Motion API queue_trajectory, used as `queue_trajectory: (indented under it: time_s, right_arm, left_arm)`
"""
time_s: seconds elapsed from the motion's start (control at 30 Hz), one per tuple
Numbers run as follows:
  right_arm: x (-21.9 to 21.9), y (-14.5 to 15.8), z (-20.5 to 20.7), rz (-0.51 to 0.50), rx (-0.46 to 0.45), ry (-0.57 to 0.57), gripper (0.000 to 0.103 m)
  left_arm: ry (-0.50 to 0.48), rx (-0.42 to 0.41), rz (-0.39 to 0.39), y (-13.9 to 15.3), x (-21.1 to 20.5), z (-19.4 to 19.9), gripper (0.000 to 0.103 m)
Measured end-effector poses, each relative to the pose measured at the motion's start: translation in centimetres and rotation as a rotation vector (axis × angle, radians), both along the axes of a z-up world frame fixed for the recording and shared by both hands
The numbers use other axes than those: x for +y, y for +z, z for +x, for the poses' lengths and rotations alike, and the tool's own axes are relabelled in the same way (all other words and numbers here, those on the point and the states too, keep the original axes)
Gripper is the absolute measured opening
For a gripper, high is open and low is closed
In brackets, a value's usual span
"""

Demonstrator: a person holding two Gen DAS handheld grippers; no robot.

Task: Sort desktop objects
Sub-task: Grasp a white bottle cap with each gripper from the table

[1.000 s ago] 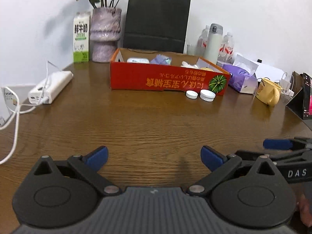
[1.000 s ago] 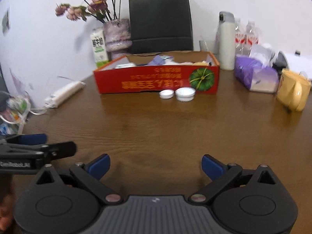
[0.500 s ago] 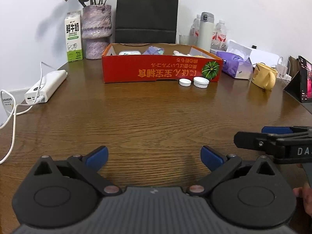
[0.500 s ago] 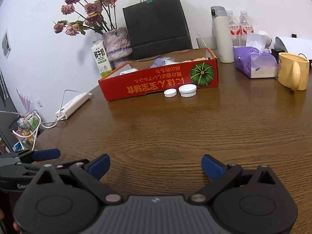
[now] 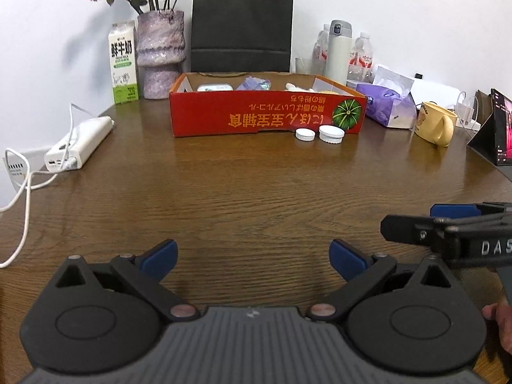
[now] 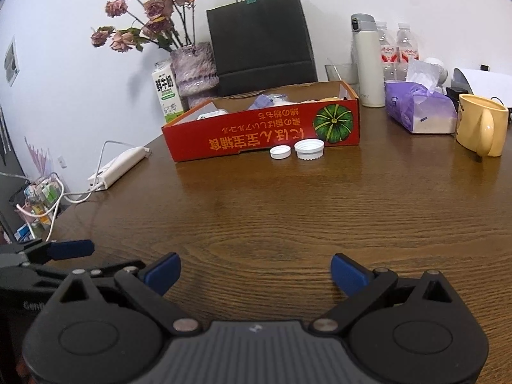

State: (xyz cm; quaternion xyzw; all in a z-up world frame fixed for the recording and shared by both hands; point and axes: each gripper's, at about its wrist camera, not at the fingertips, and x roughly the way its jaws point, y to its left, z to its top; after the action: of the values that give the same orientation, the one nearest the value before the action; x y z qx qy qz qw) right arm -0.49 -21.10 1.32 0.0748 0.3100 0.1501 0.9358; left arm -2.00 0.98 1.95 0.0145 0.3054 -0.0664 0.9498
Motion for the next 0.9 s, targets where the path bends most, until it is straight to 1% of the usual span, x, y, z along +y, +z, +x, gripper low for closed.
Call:
queue_trajectory:
  time_s: [0.1, 0.17, 0.23, 0.3, 0.33, 0.37, 0.4, 0.43, 0.47, 0.5, 0.57, 0.6, 0.63, 0.67, 0.7, 0.73, 0.77, 0.8, 0.83, 0.9]
  right_arm:
    - [-0.1, -0.1, 0.2, 0.003, 0.016, -0.020, 0.101]
    - [0.1, -0.2, 0.3, -0.021, 0.028, -0.040, 0.100]
    - [0.4, -0.2, 0.5, -0.048, 0.034, -0.050, 0.100]
    - [0.5, 0.1, 1.0, -0.071, 0.042, -0.047, 0.100]
    - [0.5, 0.4, 1.8, -0.087, 0.046, -0.032, 0.100]
    - [0.6, 0.7, 2.8, -0.113, 0.050, -0.021, 0.098]
    - [0.7, 1.1, 3.9, -0.162, 0.049, -0.021, 0.094]
    - [1.0, 1.5, 5.2, -0.231, 0.046, -0.022, 0.090]
    - [1.3, 1.9, 6.7, -0.299, 0.032, -0.018, 0.089]
    - [1.5, 2.2, 8.1, -0.340, 0.003, -0.008, 0.089]
    - [1.4, 2.2, 11.4, -0.360, -0.027, 0.006, 0.086]
    - [1.3, 2.0, 13.3, -0.354, -0.012, 0.007, 0.078]
    - [1.2, 1.7, 15.2, -0.342, 0.024, 0.007, 0.068]
    - [1.1, 1.4, 16.9, -0.324, 0.064, 0.010, 0.063]
    - [1.2, 1.2, 18.4, -0.314, 0.090, 0.025, 0.058]
    - [1.2, 0.9, 19.4, -0.308, 0.094, 0.036, 0.058]
    - [1.3, 0.6, 20.4, -0.300, 0.089, 0.031, 0.058]
    - [1.3, 0.4, 21.1, -0.289, 0.081, 0.021, 0.058]
    - [1.1, 0.3, 21.9, -0.273, 0.080, 0.016, 0.056]
    - [0.5, 0.5, 22.4, -0.233, 0.088, 0.024, 0.039]
  left_arm:
    - [-0.002, 0.001, -0.011, 0.0, 0.2, 0.0, 0.103]
    - [-0.010, 0.015, -0.026, 0.0, 0.4, 0.2, 0.103]
    - [-0.008, 0.023, -0.018, 0.0, 0.3, 0.5, 0.103]
    - [-0.007, 0.037, -0.011, 0.3, 0.3, 1.3, 0.103]
    - [-0.004, 0.030, -0.015, 0.7, 0.3, 2.1, 0.103]
    - [-0.009, 0.020, -0.021, 1.2, 0.3, 2.8, 0.103]
    - [-0.027, 0.001, -0.028, 2.0, 0.3, 3.8, 0.103]
    - [-0.048, -0.014, -0.029, 2.6, 0.2, 4.9, 0.103]
    - [-0.062, -0.019, -0.024, 3.1, 0.0, 6.0, 0.103]
    - [-0.078, -0.016, -0.013, 3.4, -0.3, 7.4, 0.103]
    - [-0.138, 0.001, 0.007, 3.6, -1.4, 10.5, 0.103]
    - [-0.168, -0.001, 0.007, 3.4, -1.9, 11.9, 0.103]
    - [-0.183, -0.006, 0.014, 3.1, -2.3, 13.3, 0.103]
    - [-0.170, -0.010, 0.030, 2.7, -2.8, 14.4, 0.101]
    - [-0.165, -0.014, 0.059, 2.3, -3.3, 15.3, 0.099]
    - [-0.173, -0.014, 0.083, 1.8, -3.7, 16.2, 0.096]
    - [-0.183, -0.008, 0.081, 1.5, -3.9, 17.0, 0.093]
    - [-0.190, 0.004, 0.056, 1.2, -3.9, 17.9, 0.091]
    - [-0.196, 0.021, 0.024, 0.9, -4.0, 18.6, 0.089]
    - [-0.200, 0.046, -0.026, 0.5, -4.3, 20.0, 0.089]
